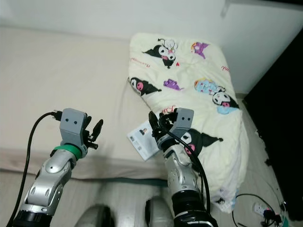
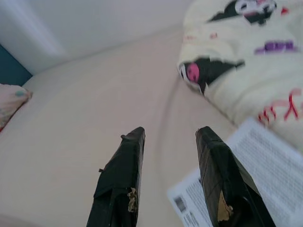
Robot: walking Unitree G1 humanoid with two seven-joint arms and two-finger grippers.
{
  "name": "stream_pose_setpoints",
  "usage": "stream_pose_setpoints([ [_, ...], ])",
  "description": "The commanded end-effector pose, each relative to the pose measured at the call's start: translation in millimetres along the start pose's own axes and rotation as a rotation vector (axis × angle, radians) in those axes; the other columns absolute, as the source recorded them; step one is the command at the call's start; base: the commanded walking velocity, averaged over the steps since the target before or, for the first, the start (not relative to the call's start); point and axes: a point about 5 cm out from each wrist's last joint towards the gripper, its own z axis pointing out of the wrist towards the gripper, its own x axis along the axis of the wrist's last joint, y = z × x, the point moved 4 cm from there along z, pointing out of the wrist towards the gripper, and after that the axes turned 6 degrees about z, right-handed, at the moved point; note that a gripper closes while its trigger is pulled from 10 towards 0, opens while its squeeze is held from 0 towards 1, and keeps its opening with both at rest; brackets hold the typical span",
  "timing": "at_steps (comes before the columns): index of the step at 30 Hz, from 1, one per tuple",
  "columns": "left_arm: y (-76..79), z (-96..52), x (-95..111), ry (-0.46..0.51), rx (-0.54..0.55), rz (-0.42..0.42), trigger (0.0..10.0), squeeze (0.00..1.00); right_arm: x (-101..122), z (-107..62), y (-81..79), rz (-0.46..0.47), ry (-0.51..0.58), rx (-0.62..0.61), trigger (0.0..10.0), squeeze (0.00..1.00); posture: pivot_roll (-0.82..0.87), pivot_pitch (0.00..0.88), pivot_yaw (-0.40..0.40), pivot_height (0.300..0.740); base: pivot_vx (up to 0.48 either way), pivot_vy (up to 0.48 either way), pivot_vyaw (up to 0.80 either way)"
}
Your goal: Clean up the room
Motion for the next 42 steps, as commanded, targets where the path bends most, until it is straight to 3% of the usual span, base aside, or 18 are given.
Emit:
stream_pose_setpoints([
  [1, 2.7, -3.5, -6, -0.025, -0.012, 0.005, 10.0, 0.0, -7, -4.1, 3.9, 0.018, -0.023, -0.018, 10.0, 0.0, -0.03, 0.123, 0.045, 0.595, 0.0, 0.0, 0.0],
  [12, 2.7, -4.5, -5, -0.028, -0.015, 0.01, 10.0, 0.0, -4, -3.2, 9.8, 0.057, -0.001, -0.061, 10.0, 0.0, -0.02, 0.133, 0.051, 0.545, 0.0, 0.0, 0.0],
  [13, 3.0, -4.2, -5, -0.025, -0.019, 0.015, 10.0, 0.0, -3, -6.1, 20.5, 0.086, 0.016, -0.121, 10.0, 0.0, -0.02, 0.136, 0.057, 0.535, 0.0, 0.0, 0.0],
  [19, 2.6, -4.7, -3, -0.025, -0.029, 0.023, 10.0, 0.0, -5, -11.4, 38.0, 0.148, 0.027, -0.207, 10.0, 0.0, -0.01, 0.153, 0.072, 0.515, 0.0, 0.0, 0.0],
  [31, -0.6, -11.0, -1, -0.035, -0.046, 0.048, 10.0, 0.0, -17, -8.2, 45.0, 0.286, 0.011, -0.267, 10.0, 0.0, 0.03, 0.196, 0.09, 0.465, 0.0, 0.0, 0.0],
  [34, -1.9, -13.8, -2, -0.039, -0.045, 0.052, 10.0, 0.0, -24, -8.7, 46.3, 0.366, 0.007, -0.295, 10.0, 0.0, 0.04, 0.198, 0.093, 0.45, 0.0, 0.0, 0.0],
  [36, -2.3, -14.6, -2, -0.041, -0.046, 0.054, 10.0, 0.0, -26, -7.9, 43.4, 0.399, 0.009, -0.269, 10.0, 0.0, 0.05, 0.197, 0.097, 0.44, 0.0, 0.0, 0.0],
  [40, -3.2, -14.1, 0, -0.043, -0.046, 0.057, 10.0, 0.0, -28, -0.5, 23.8, 0.561, -0.024, -0.081, 10.0, 0.0, 0.05, 0.2, 0.102, 0.44, 0.0, 0.0, 0.0],
  [42, -2.9, -13.8, 0, -0.043, -0.047, 0.058, 10.0, 0.0, -28, 1.6, 17.3, 0.568, -0.043, -0.028, 10.0, 0.0, 0.05, 0.198, 0.102, 0.44, 0.0, 0.0, 0.0],
])
